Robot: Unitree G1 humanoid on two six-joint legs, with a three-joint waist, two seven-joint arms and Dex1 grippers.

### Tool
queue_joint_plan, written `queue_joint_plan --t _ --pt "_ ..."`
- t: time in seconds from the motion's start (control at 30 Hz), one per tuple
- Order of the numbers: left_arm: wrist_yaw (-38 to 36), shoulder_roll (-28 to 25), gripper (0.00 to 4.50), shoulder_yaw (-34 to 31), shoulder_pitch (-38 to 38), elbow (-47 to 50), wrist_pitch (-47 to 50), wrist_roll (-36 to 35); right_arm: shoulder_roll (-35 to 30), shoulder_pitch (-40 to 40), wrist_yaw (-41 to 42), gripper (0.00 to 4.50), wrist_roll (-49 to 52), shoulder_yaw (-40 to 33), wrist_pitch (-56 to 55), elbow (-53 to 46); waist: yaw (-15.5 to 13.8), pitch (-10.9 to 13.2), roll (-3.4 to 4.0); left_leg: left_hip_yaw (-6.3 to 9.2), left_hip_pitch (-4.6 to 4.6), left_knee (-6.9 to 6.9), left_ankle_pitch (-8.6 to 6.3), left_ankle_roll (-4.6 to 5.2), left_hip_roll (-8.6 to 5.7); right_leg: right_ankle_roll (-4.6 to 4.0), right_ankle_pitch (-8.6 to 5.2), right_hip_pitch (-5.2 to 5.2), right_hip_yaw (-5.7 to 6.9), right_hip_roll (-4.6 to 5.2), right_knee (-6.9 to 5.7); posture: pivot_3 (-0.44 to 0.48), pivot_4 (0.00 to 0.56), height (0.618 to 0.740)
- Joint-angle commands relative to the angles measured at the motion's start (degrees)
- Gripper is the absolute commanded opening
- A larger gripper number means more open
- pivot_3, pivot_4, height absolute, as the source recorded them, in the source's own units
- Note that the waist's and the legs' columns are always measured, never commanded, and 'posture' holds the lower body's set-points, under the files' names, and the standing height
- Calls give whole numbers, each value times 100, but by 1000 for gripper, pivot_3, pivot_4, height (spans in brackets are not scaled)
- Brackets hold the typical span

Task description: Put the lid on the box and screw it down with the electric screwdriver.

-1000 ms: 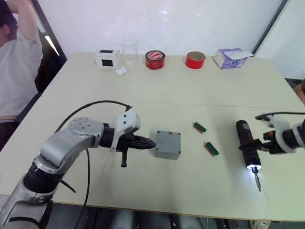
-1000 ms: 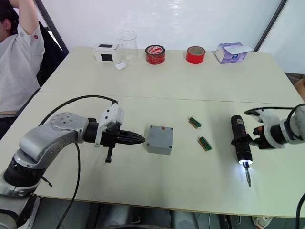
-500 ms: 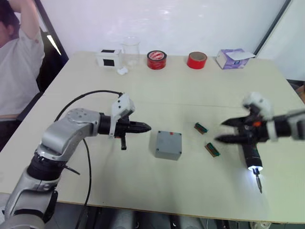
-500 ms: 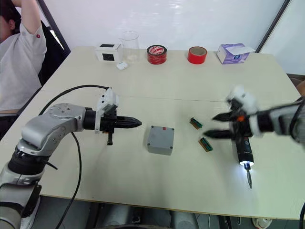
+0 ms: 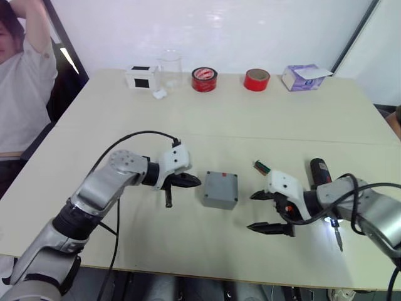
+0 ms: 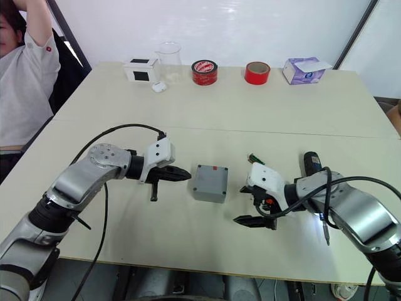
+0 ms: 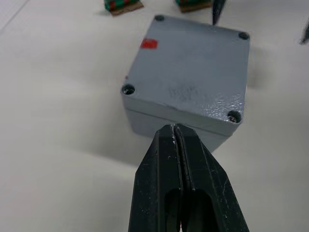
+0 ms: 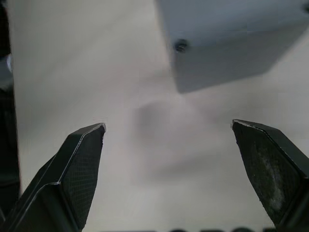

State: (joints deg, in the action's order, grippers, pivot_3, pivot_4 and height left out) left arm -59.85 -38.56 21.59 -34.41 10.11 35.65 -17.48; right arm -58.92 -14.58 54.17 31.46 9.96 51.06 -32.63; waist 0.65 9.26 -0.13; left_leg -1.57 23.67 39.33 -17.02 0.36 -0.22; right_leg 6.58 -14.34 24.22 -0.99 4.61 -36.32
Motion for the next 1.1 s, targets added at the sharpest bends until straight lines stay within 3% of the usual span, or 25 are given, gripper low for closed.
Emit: queue_joint_plan --t 0.03,0.3,0.63,0.73,0.87,0.97,1.1 --pt "-122 25 0 44 -11 -215 -335 249 204 -101 -112 4385 -31 108 92 -108 -2 0 0 0 -2 0 0 0 0 0 0 -1 0 0 -1 0 150 740" --pt "-254 694 0 228 -309 -900 -739 571 498 -230 -48 4385 -19 398 188 -162 -21 1 -6 0 -7 0 0 0 -3 0 0 -13 1 3 2 0 150 740" --pt "-141 1181 0 372 -605 -1855 -1480 1252 678 -134 -45 4385 537 166 588 -448 -16 0 -7 1 -15 0 0 1 -3 0 0 -20 1 2 0 0 150 740" --pt "-191 1083 0 237 -556 -1851 -1491 1289 554 -138 -51 4385 594 3 648 -508 -2 1 -7 1 -16 0 0 1 -2 0 0 -19 0 2 -1 0 150 740" --pt "-460 689 0 -1 -309 -1213 -1074 1043 -90 -114 247 4385 359 -359 358 -260 0 1 -7 1 -17 0 0 1 1 0 0 -19 0 2 -2 0 150 740" --pt "-763 311 0 -35 -40 -498 -636 809 -464 -214 418 4385 -217 -233 -265 237 -1 0 -7 1 -20 0 -1 1 2 0 0 -21 0 2 -2 0 150 740" --pt "-991 -40 0 21 327 293 -325 646 -379 -641 502 4385 -954 160 -982 1056 11 0 -7 -1 -22 0 -1 1 2 0 0 -23 -1 2 -2 0 150 740"
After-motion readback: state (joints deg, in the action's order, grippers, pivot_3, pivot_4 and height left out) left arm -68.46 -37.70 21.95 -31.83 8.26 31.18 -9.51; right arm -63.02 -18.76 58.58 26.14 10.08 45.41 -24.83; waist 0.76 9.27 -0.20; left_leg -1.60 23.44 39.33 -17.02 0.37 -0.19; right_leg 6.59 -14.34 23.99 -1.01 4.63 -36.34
